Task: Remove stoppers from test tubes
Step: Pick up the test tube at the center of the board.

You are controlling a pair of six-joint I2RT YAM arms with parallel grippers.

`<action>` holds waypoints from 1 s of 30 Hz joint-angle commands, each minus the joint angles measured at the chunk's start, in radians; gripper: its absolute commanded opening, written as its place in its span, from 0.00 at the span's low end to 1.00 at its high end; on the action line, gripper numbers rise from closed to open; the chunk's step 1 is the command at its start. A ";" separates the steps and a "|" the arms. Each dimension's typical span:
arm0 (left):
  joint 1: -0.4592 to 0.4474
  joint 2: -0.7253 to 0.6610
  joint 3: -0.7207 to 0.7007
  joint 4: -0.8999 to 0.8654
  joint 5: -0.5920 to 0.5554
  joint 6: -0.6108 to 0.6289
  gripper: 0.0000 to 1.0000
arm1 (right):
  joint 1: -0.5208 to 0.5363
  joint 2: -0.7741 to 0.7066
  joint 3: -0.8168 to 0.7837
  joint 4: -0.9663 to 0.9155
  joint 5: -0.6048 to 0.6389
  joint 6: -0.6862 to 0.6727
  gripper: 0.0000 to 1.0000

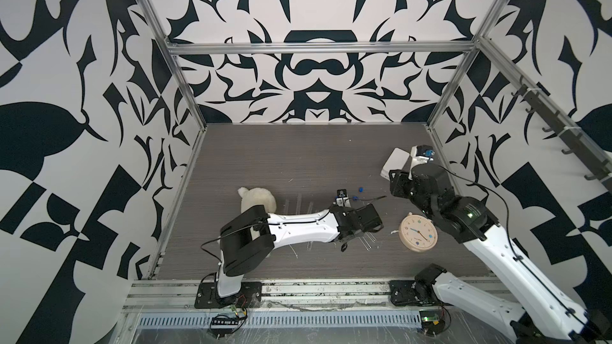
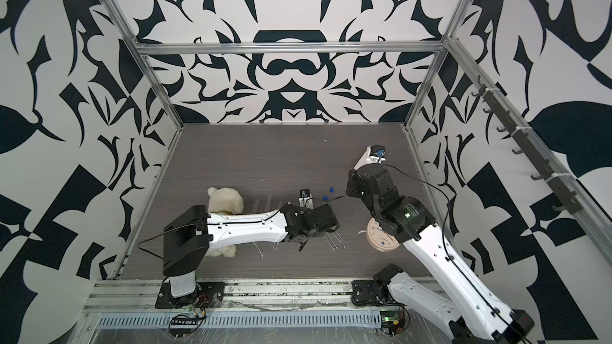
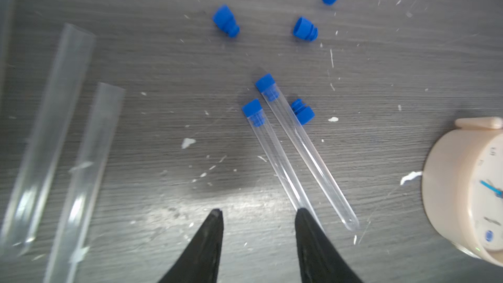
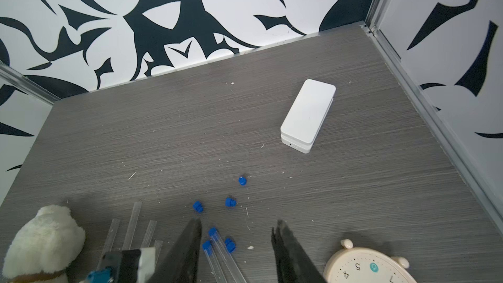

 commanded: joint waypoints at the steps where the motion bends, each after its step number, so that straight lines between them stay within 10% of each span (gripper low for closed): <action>1: -0.002 0.045 0.047 -0.025 0.030 -0.002 0.48 | -0.003 -0.031 -0.002 -0.048 0.032 0.002 0.44; 30: 0.029 0.236 0.163 -0.208 0.100 0.099 0.35 | -0.003 -0.069 -0.079 0.007 -0.054 0.008 0.44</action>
